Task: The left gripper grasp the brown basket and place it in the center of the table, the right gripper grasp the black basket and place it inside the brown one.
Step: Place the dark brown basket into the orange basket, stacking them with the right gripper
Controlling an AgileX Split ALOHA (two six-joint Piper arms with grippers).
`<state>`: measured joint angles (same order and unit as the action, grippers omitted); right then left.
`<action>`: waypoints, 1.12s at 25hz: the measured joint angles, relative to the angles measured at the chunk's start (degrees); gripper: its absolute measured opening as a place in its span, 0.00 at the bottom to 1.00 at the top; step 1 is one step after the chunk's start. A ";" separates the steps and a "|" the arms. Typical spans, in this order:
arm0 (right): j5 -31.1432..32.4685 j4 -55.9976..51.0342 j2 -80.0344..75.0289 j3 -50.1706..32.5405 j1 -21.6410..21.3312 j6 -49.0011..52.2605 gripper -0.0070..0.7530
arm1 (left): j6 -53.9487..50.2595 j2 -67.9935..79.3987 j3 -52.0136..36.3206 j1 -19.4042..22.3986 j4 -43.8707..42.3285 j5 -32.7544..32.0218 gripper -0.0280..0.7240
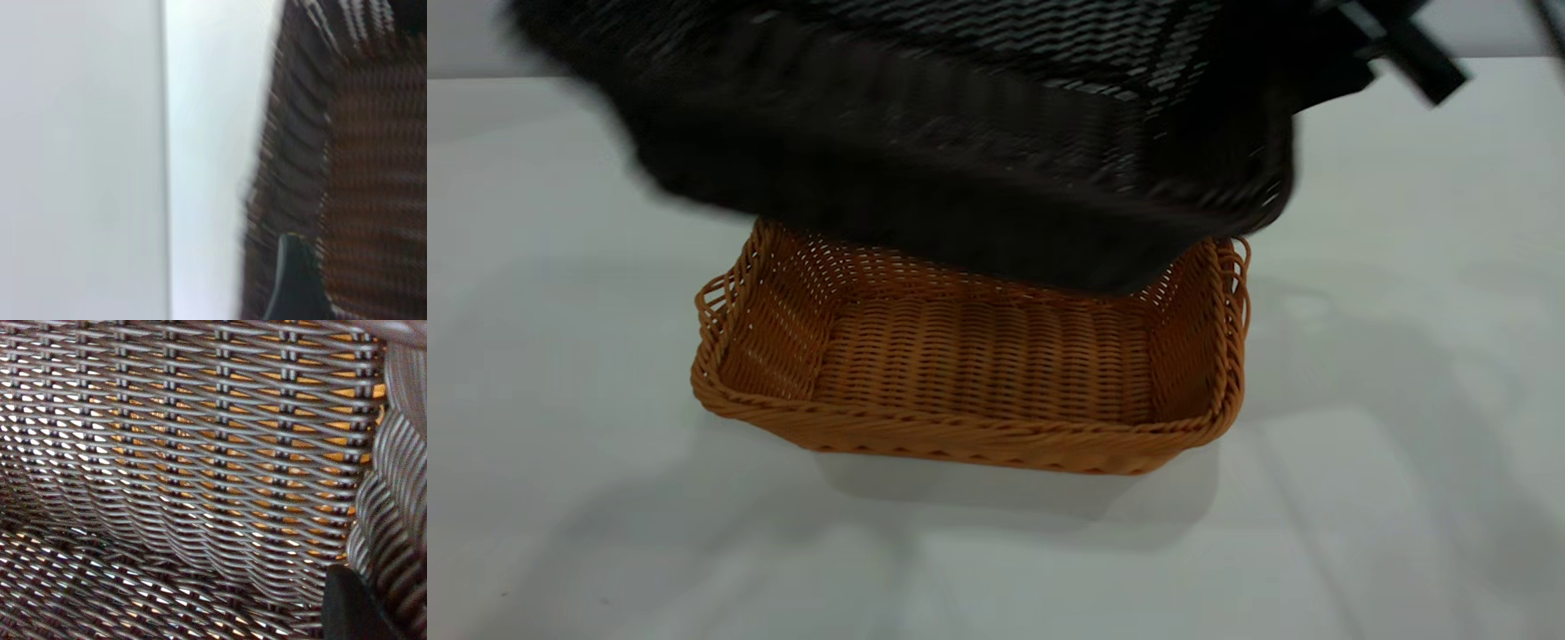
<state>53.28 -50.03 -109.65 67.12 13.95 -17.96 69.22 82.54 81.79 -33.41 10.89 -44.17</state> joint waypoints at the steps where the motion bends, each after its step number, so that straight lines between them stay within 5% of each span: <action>1: -1.16 0.95 0.00 0.00 1.36 0.84 0.13 | 0.00 -1.48 0.00 0.00 0.00 -0.07 0.63; 5: -5.10 5.70 0.00 0.00 4.42 4.57 0.13 | -1.42 -3.86 0.00 0.00 -0.06 -0.47 0.63; 28: -13.09 13.37 -9.53 0.06 2.66 5.84 0.13 | -6.75 -3.95 -0.05 0.00 -0.30 -1.21 0.63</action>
<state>40.18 -36.66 -119.17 67.19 16.62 -12.12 62.48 78.58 81.74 -33.41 10.58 -45.39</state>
